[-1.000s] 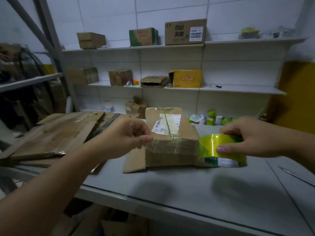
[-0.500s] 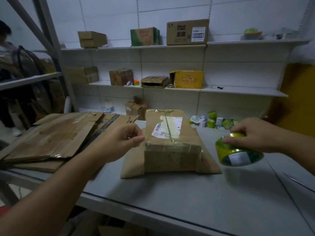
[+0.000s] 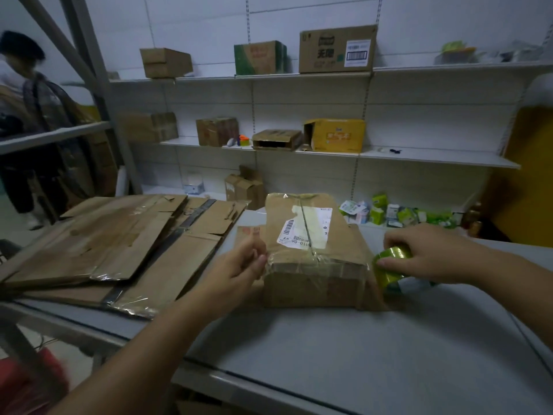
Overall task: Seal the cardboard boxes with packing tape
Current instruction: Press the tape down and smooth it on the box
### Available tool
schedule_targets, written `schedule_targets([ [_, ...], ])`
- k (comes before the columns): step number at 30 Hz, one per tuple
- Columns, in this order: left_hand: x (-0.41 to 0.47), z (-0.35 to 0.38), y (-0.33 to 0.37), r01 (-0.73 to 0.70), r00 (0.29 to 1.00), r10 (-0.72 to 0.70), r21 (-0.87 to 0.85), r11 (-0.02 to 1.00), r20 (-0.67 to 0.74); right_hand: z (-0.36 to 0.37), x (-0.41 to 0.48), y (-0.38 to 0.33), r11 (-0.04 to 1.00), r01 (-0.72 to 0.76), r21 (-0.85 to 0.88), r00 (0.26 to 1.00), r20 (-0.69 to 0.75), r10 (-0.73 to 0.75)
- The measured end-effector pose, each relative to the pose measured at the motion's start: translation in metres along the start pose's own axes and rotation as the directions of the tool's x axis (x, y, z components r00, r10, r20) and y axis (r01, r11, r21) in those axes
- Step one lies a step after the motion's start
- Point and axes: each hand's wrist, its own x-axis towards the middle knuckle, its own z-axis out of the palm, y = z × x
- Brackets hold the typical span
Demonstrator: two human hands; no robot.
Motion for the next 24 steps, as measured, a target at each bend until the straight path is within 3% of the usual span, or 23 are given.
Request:
schedule_targets([
  [8,0.005,0.007,-0.021,0.199,0.970,-0.163,-0.205,0.958,0.177,0.007,0.021,-0.016,0.997,0.068,0.024,0.998,-0.002,-0.068],
  [10,0.007,-0.006,-0.017,0.202,0.978,-0.183,-0.253,0.946,0.100,0.008,0.021,-0.015,0.997,0.072,0.038,0.997,0.003,-0.072],
  [11,0.008,-0.014,-0.013,0.125,0.991,-0.133,-0.209,0.970,-0.024,0.008,0.020,-0.014,0.996,0.076,0.043,0.997,0.002,-0.076],
  [13,0.012,-0.026,0.002,-0.126,0.964,0.121,-0.003,0.992,-0.236,0.008,0.020,-0.014,0.996,0.083,0.039,0.997,0.000,-0.083],
  [15,0.020,-0.018,0.015,-0.290,0.941,0.316,0.197,0.937,-0.122,0.007,0.020,-0.014,0.996,0.079,0.042,0.997,0.002,-0.079],
  [18,0.035,0.015,0.019,-0.343,0.939,0.298,0.434,0.833,0.171,0.009,0.019,-0.012,0.998,0.059,0.016,0.997,-0.041,-0.058],
  [24,0.048,0.016,0.015,-0.434,0.901,0.357,0.544,0.718,0.248,0.012,0.013,-0.013,1.000,0.019,0.001,0.995,-0.096,-0.018],
])
